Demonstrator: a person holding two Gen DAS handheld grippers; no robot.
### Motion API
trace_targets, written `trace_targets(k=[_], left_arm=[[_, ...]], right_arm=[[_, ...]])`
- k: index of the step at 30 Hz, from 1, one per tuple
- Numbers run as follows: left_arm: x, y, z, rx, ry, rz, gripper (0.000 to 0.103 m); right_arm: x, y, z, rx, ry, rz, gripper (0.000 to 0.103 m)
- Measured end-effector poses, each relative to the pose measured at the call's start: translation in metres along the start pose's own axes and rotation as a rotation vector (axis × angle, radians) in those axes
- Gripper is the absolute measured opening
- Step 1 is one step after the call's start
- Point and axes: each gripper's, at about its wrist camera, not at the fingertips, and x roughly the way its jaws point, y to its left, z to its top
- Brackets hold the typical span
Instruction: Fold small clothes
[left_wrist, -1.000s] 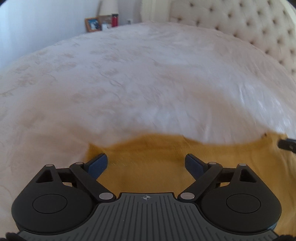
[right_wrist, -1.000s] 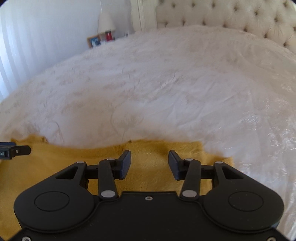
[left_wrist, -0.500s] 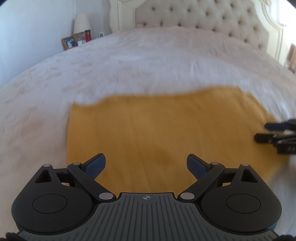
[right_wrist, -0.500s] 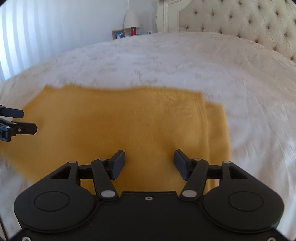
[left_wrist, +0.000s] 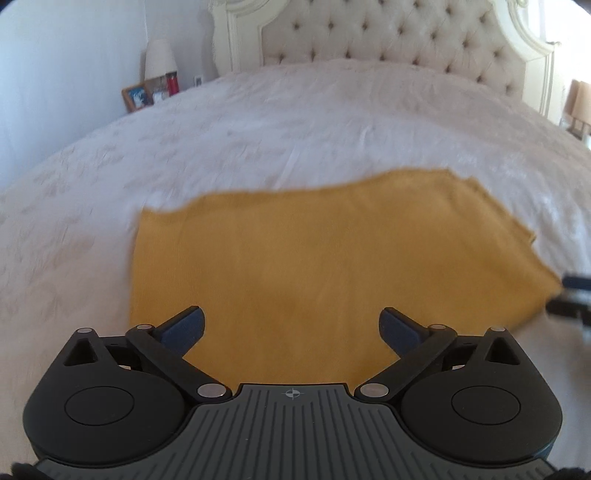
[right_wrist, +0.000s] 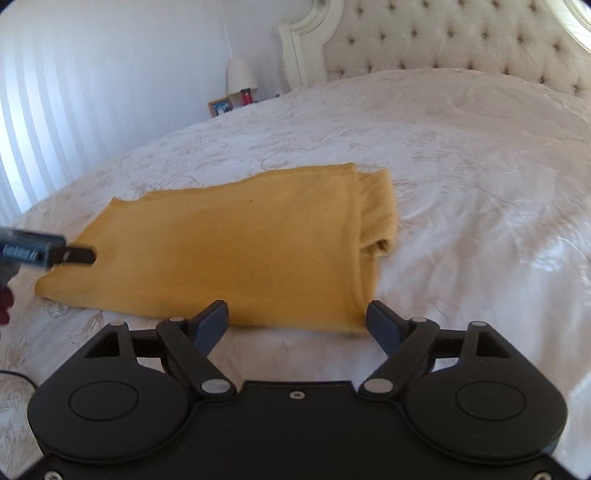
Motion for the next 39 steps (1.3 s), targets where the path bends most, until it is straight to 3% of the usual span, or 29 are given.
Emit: trace_targets(k=[5,10,12,17,21,25,28,32,35,39], left_arm=[[0.025,-0.032,0.012,0.007,0.022,0.005,0.103],[0.054,-0.059,-0.013,0.015,0.118,0.007,0.103],[0.05,-0.063,-0.023,0.0,0.078,0.034,0.103],[0.036,-0.055,-0.012,-0.043,0.045,0.031,0.103],[0.04,-0.038,0.023,-0.094,-0.009,0.098,0.103],[0.074,-0.027,0.044,-0.132,0.07,0.157,0.103],[0.1,-0.029,0.042,-0.115,0.147,0.187,0.103],[0.108,-0.032,0.034,-0.113,0.142,0.209,0.103],[0.106,-0.029,0.038,-0.113,0.158,0.185,0.103],[0.085,-0.01,0.04,-0.151,0.145,0.088,0.103]], right_arm=[[-0.014,-0.018,-0.014,0.095,-0.011,0.025,0.088],[-0.016,-0.028,-0.019,0.15,0.015,0.071,0.094],[-0.014,-0.029,-0.016,0.15,0.033,0.081,0.097],[-0.012,-0.024,-0.018,0.138,0.058,0.079,0.102],[-0.01,-0.017,-0.021,0.099,0.072,0.058,0.102],[-0.008,-0.014,-0.023,0.076,0.081,0.042,0.103],[-0.008,-0.012,-0.024,0.059,0.085,0.032,0.103],[-0.007,-0.011,-0.023,0.054,0.093,0.028,0.103],[-0.007,-0.011,-0.023,0.054,0.093,0.029,0.103],[-0.007,-0.011,-0.024,0.058,0.089,0.033,0.103]])
